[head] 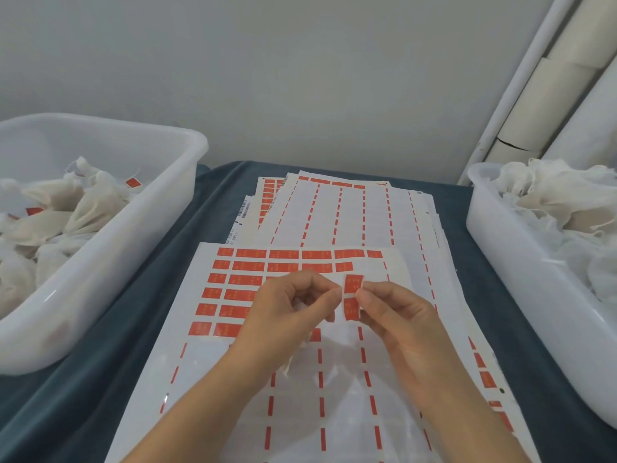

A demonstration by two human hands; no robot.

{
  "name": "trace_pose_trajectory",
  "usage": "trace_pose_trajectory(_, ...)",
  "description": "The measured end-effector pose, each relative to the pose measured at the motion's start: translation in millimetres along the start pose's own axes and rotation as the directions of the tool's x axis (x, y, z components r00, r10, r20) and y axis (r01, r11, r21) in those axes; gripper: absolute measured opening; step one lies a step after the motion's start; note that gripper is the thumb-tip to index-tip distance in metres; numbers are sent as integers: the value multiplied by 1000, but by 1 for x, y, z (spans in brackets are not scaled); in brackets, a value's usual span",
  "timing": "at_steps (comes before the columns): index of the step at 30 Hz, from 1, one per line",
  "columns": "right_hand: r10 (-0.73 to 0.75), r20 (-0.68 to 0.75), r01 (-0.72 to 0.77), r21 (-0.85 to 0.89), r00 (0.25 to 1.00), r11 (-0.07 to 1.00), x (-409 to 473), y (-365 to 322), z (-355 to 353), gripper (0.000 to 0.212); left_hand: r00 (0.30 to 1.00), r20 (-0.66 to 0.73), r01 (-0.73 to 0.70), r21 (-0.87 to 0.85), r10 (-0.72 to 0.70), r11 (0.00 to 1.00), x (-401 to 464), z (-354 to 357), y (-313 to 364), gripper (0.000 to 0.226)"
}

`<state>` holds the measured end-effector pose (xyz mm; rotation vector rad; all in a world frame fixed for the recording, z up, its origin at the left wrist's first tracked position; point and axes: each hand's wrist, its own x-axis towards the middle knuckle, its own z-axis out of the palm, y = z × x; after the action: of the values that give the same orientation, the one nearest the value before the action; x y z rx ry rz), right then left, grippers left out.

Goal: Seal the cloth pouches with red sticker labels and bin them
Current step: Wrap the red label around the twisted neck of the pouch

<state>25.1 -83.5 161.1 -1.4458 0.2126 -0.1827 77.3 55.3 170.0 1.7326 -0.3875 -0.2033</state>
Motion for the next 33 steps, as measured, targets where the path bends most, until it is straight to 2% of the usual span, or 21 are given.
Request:
trace_pose_trajectory(11, -45, -32, 45, -5, 998, 999, 0, -1, -2, 22, 999, 45, 20, 33, -22, 999, -1, -1, 5, 19)
trace_pose_trajectory(17, -107, -80, 98, -111, 991, 989, -1, -3, -1, 17, 994, 76, 76, -11, -75, 997, -1, -5, 9, 26)
trace_pose_trajectory(23, -157, -77, 141, -189, 985, 972, -2, -4, 0, 17, 995, 87, 53, 23, -55, 998, -1, -5, 10, 13)
trace_pose_trajectory(33, -211, -76, 191, -212, 975, 958, -3, -1, 2, 17, 998, 57, 3, 25, -5, 1000, -1, -6, 6, 19)
